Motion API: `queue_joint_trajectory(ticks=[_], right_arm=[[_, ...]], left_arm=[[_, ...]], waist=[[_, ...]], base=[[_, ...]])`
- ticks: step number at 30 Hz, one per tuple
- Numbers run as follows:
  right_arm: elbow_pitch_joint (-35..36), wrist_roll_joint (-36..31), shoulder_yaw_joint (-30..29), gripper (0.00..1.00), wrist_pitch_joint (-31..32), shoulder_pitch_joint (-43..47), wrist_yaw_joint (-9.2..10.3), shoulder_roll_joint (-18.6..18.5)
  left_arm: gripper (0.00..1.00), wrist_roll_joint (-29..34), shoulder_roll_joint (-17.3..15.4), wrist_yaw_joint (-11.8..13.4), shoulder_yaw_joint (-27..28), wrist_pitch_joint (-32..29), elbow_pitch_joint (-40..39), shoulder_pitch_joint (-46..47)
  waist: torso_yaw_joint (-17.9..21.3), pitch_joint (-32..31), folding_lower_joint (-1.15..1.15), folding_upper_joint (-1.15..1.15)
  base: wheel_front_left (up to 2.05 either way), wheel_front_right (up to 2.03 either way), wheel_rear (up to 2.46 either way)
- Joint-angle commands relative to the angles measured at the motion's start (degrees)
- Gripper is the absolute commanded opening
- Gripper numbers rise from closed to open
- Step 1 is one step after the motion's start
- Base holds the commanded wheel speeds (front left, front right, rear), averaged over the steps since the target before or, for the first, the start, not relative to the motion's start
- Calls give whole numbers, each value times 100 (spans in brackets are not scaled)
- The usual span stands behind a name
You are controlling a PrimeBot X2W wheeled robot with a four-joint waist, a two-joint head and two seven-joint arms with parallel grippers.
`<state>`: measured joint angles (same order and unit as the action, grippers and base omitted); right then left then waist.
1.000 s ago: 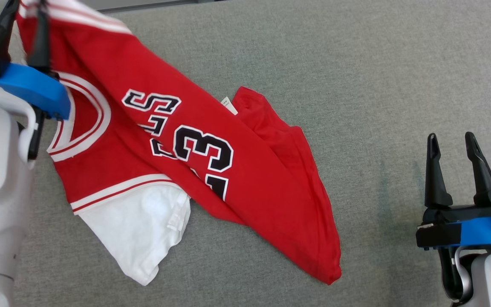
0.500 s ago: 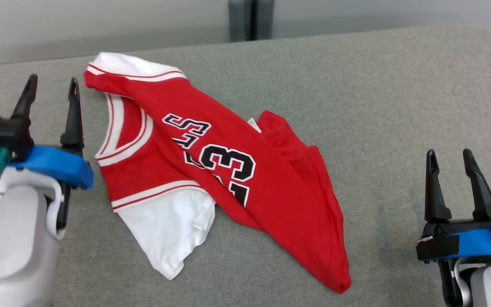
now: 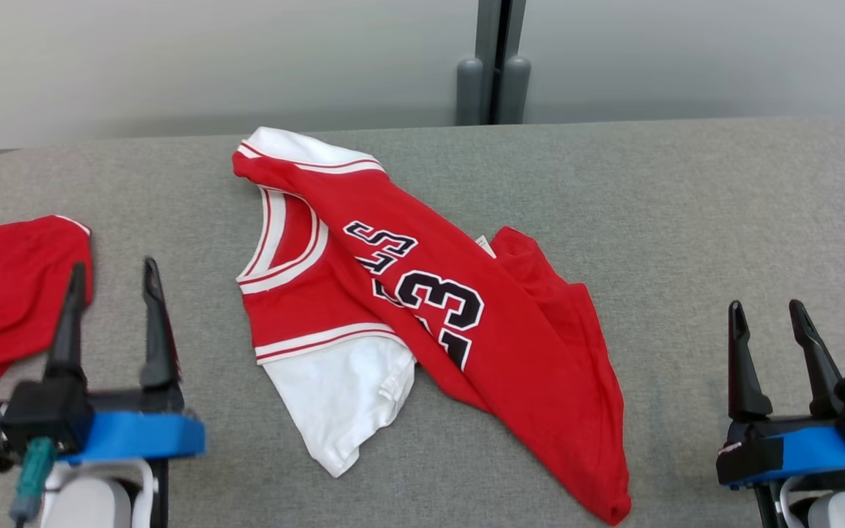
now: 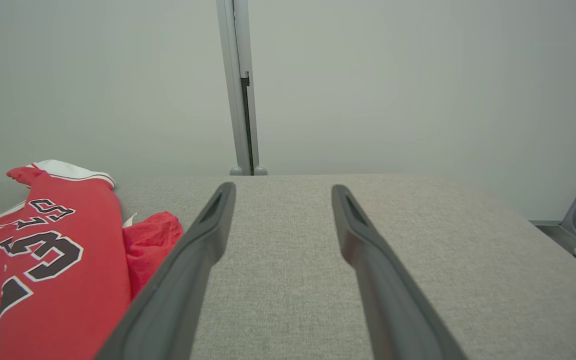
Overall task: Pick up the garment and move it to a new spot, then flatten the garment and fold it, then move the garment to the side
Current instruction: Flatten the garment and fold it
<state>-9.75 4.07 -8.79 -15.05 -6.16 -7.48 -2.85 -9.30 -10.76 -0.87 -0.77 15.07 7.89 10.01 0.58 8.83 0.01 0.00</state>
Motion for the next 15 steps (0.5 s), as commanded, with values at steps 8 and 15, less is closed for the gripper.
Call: queue_joint_trajectory(ticks=[8, 15], right_arm=[[-73, -65, -21, 100, -20, 223, -3, -7], [-310, -163, 108, 100, -19, 197, -3, -6]], left_arm=[[100, 312, 371, -81, 72, 15, -536, -840], [100, 429, 527, -188, 26, 15, -489, -968]], waist=[[-222, -195, -1, 0], [-393, -303, -1, 0]], base=[[0, 0, 0], [0, 0, 0]])
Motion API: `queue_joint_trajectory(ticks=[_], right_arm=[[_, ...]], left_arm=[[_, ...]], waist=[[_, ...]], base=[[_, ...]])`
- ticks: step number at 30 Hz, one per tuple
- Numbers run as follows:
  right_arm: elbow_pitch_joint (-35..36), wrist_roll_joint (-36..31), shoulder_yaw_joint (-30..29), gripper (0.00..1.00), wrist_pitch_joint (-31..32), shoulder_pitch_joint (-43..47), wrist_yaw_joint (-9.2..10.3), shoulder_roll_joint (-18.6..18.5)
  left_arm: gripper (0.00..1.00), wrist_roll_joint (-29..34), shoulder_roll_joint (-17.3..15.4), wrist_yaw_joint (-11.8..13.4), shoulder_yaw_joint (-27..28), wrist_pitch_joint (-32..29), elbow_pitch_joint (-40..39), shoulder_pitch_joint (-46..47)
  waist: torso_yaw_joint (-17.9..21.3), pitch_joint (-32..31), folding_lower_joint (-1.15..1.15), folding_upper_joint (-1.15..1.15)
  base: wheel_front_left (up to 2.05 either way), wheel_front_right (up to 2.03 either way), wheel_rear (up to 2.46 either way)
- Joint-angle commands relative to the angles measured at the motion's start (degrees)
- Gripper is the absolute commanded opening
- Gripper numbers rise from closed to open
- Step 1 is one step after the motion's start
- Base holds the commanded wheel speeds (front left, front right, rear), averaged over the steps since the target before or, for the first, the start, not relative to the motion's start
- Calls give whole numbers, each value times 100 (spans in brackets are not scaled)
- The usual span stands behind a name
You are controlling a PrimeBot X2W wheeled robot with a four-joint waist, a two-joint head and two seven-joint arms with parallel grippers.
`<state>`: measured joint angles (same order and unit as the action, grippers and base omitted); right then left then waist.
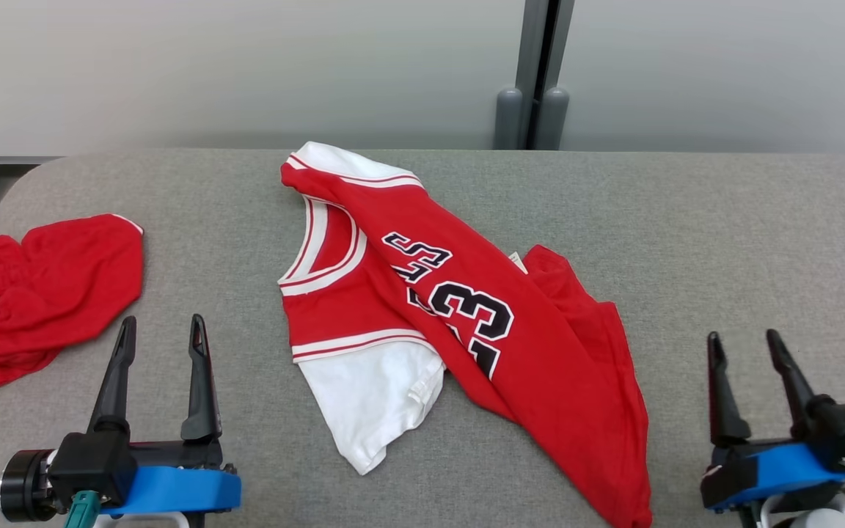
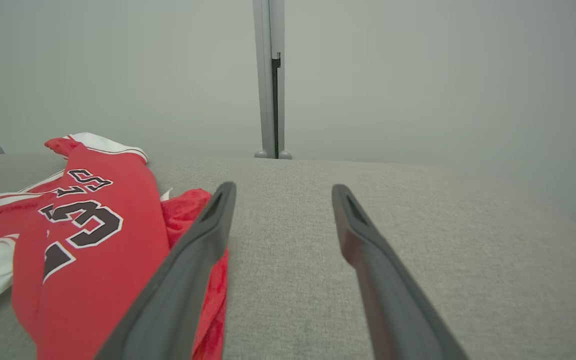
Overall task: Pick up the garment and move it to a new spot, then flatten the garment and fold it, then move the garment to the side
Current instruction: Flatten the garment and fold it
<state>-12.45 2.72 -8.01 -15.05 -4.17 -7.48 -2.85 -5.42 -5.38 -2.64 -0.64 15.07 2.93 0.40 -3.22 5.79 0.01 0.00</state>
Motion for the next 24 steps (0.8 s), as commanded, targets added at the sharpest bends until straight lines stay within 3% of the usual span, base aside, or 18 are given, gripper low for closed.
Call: queue_joint_trajectory(ticks=[1, 11, 16, 24], right_arm=[[-87, -73, 87, 100, 9, -85, -3, -7], [-903, -179, 911, 100, 750, -1380, -3, -377], [-1726, -169, 1098, 100, 1090, -1945, -3, -656], [-2740, 102, 1315, 100, 1232, -1999, -3, -845]], left_arm=[[100, 46, 3, -26, 10, 15, 24, 6], [100, 93, 103, -140, 39, 15, 107, 176], [100, 79, 156, -181, -16, 15, 119, 330], [100, 58, 215, -193, 12, 15, 158, 400]], waist=[[-38, 1, -1, 0], [-344, 162, -1, 0], [-604, 401, -1, 0], [-708, 507, -1, 0]], base=[[0, 0, 0], [0, 0, 0], [0, 0, 0], [0, 0, 0]])
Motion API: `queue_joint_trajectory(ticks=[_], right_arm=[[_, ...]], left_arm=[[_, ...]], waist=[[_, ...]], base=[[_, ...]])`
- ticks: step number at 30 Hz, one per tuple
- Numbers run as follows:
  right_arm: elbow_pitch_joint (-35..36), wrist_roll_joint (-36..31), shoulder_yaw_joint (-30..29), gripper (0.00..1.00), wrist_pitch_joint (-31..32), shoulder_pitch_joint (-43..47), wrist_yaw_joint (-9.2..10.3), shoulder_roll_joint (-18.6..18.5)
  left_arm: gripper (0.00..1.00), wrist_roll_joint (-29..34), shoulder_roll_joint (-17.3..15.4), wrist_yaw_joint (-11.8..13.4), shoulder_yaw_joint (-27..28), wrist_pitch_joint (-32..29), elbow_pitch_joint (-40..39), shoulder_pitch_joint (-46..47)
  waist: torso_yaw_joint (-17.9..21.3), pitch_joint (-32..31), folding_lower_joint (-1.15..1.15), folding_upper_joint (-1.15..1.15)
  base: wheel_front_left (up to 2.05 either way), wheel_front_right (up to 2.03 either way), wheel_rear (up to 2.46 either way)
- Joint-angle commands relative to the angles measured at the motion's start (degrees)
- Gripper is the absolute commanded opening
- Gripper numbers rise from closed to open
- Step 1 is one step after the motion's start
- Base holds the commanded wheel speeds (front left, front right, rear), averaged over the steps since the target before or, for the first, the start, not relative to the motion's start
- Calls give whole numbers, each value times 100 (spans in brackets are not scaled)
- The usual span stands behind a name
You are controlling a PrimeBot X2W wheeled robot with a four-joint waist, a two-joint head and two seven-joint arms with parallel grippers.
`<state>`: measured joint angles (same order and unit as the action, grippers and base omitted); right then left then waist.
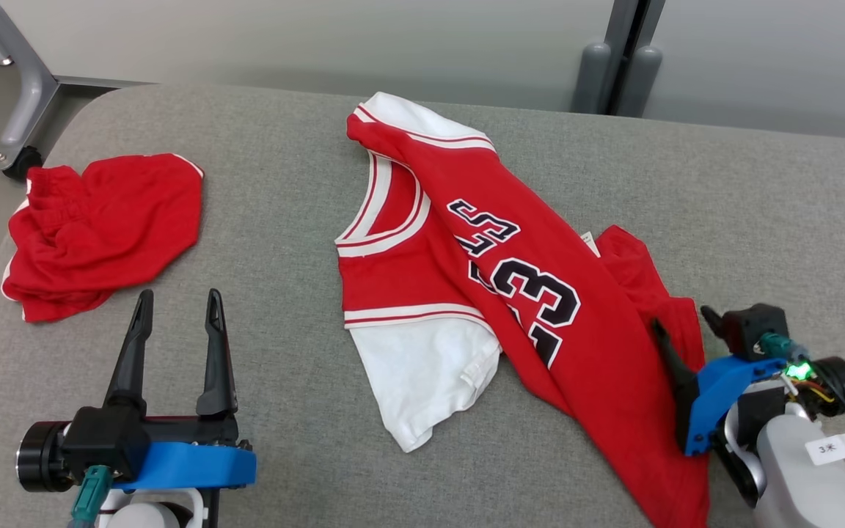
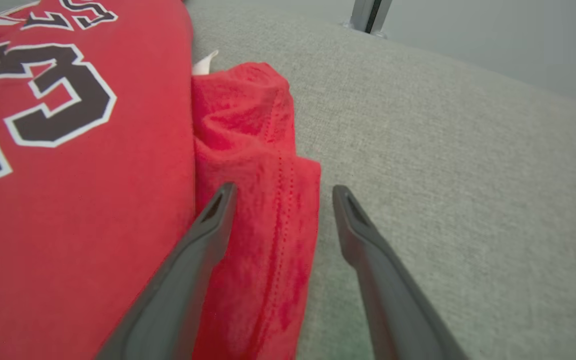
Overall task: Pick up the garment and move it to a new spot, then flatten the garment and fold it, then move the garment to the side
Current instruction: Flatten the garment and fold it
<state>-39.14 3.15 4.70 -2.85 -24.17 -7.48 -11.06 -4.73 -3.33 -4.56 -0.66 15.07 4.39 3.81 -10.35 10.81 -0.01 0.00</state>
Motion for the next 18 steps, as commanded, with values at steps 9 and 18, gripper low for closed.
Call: queue_joint_trajectory(ticks=[9, 18], right_arm=[[-546, 593, 651, 0, 146, -54, -3, -70], [-628, 769, 107, 0, -124, -927, -2, -666]], left_arm=[[100, 7, 39, -29, -32, 15, 82, 161], [100, -21, 43, -73, -151, 15, 130, 319]], waist=[[69, 34, 1, 0], [-51, 235, 1, 0]], base=[[0, 0, 0], [0, 0, 0]])
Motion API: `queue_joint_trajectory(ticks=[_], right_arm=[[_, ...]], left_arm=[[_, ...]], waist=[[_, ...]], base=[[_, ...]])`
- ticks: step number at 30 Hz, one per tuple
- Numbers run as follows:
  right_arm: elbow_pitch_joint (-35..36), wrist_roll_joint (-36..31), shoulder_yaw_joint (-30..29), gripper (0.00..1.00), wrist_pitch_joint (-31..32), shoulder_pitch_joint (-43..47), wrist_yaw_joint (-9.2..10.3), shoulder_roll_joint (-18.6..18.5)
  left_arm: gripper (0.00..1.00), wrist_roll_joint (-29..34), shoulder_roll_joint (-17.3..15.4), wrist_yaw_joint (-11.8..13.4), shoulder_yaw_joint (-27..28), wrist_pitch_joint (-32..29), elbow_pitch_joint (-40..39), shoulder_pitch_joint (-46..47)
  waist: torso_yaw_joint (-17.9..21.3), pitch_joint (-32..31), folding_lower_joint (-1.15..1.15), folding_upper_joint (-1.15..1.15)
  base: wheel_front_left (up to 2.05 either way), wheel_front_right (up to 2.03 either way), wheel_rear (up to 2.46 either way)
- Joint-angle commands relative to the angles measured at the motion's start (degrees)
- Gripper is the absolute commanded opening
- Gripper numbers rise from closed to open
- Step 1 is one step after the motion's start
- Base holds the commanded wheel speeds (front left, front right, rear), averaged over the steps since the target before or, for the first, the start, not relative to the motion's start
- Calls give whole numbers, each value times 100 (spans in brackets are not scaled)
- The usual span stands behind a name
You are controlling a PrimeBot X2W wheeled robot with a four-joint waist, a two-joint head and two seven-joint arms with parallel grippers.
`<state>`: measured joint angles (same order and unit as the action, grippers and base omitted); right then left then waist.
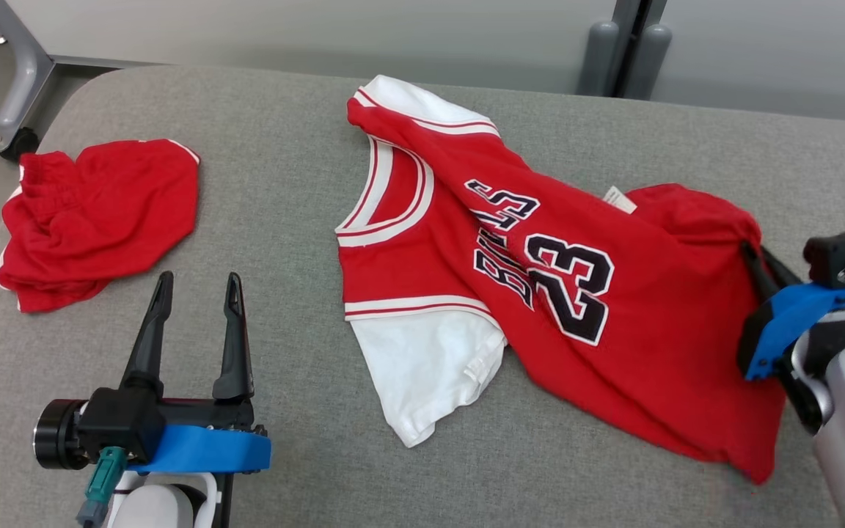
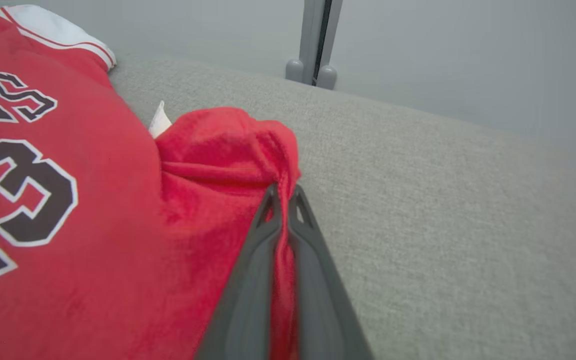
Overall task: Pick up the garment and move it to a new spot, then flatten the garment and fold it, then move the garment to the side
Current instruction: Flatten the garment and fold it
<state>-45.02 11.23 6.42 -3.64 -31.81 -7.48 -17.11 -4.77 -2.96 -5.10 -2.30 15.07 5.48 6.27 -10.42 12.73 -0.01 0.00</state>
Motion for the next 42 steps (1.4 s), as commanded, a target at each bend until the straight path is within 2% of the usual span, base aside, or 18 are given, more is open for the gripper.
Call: queue_joint_trajectory(ticks=[1, 6, 12, 14, 15, 20, 25, 29, 35, 42], right_arm=[[-78, -39, -153, 0, -66, -274, -2, -115], [-410, -185, -505, 0, -131, -853, -2, -449], [-936, -580, -1008, 0, -494, -1443, -2, -561], [-1188, -732, -1153, 81, -564, -1533, -2, -471], [-1298, -809, -1208, 100, -580, -1587, -2, -443], [-1621, -1058, -1422, 100, -896, -1690, -2, -323], [-1394, -1112, -1537, 100, -1131, -1306, -2, -211], [-557, -970, -1686, 100, -1157, -758, -2, -73], [847, -816, -1663, 100, -1159, 627, -3, 255], [1670, -693, -1429, 100, -1153, 1862, -2, 487]], left_arm=[[100, -19, 8, -20, -2, 15, 28, 89], [100, -78, 11, -9, -113, 15, 53, 154], [100, -117, 13, 5, -180, 15, 79, 281], [100, -122, 12, 16, -201, 15, 92, 304], [100, -119, 12, 16, -221, 15, 98, 318], [100, -110, 12, 27, -244, 15, 120, 329], [100, -68, 12, 39, -203, 15, 159, 218], [100, -46, 11, 38, -140, 15, 145, 105], [100, -16, 9, 40, -87, 15, 108, -42], [100, 36, 11, -12, -33, 15, 85, -125]], waist=[[-61, 56, 1, 0], [-184, 179, 1, 0], [-274, 316, 1, 0], [-277, 338, 1, 0], [-276, 347, 1, 0], [-187, 327, 1, 0], [2, 145, 1, 0], [199, -22, 1, 0], [405, -228, 1, 0], [507, -291, 1, 0]], base=[[0, 0, 0], [0, 0, 0], [0, 0, 0], [0, 0, 0], [0, 0, 0], [0, 0, 0], [0, 0, 0], [0, 0, 0], [0, 0, 0], [0, 0, 0]])
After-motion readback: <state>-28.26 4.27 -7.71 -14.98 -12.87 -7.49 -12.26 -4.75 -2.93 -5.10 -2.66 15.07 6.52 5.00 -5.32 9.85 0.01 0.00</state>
